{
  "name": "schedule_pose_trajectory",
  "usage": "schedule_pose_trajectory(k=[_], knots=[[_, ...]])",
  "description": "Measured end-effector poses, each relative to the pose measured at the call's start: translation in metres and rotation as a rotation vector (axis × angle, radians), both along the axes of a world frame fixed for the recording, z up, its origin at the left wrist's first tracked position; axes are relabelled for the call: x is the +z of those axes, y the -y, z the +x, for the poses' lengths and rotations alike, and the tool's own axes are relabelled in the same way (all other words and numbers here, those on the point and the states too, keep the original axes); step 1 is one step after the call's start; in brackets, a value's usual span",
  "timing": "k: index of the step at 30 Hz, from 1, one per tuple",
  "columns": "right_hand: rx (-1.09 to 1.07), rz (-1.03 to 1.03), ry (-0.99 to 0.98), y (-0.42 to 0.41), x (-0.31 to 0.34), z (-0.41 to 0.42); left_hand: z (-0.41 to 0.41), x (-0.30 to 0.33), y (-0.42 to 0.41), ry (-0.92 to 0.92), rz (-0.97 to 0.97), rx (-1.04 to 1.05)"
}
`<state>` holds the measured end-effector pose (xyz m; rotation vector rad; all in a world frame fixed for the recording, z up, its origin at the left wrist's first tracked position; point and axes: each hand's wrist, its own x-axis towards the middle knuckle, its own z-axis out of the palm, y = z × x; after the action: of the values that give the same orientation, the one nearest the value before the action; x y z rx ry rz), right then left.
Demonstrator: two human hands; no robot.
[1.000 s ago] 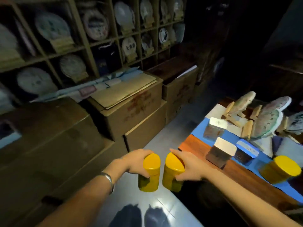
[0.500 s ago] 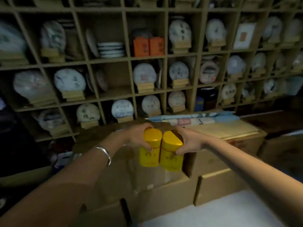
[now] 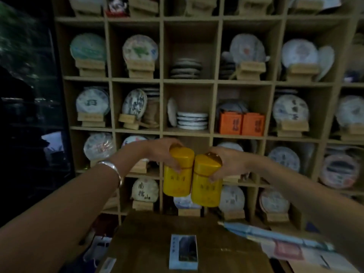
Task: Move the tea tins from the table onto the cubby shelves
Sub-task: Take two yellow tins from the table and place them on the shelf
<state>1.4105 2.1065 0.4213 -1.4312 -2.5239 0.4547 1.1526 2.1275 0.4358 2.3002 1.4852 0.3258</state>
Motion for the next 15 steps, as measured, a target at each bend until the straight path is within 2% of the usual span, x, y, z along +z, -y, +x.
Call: schedule_pose_trajectory(k=[4,9,15], knots=[[0.046,0.066,0.000,-0.066,0.047,-0.015,-0.011,0.046,-0.047,0.015,0.036,0.024],[-0.026,0.134,0.006,-0.144,0.082,-0.030,-0.022,0.077,-0.125,0.105,0.075,0.035],[-0.138,0.107,-0.003,-0.231,0.100,-0.042,-0.024,0.099,-0.227,-0.001,0.181,0.006]])
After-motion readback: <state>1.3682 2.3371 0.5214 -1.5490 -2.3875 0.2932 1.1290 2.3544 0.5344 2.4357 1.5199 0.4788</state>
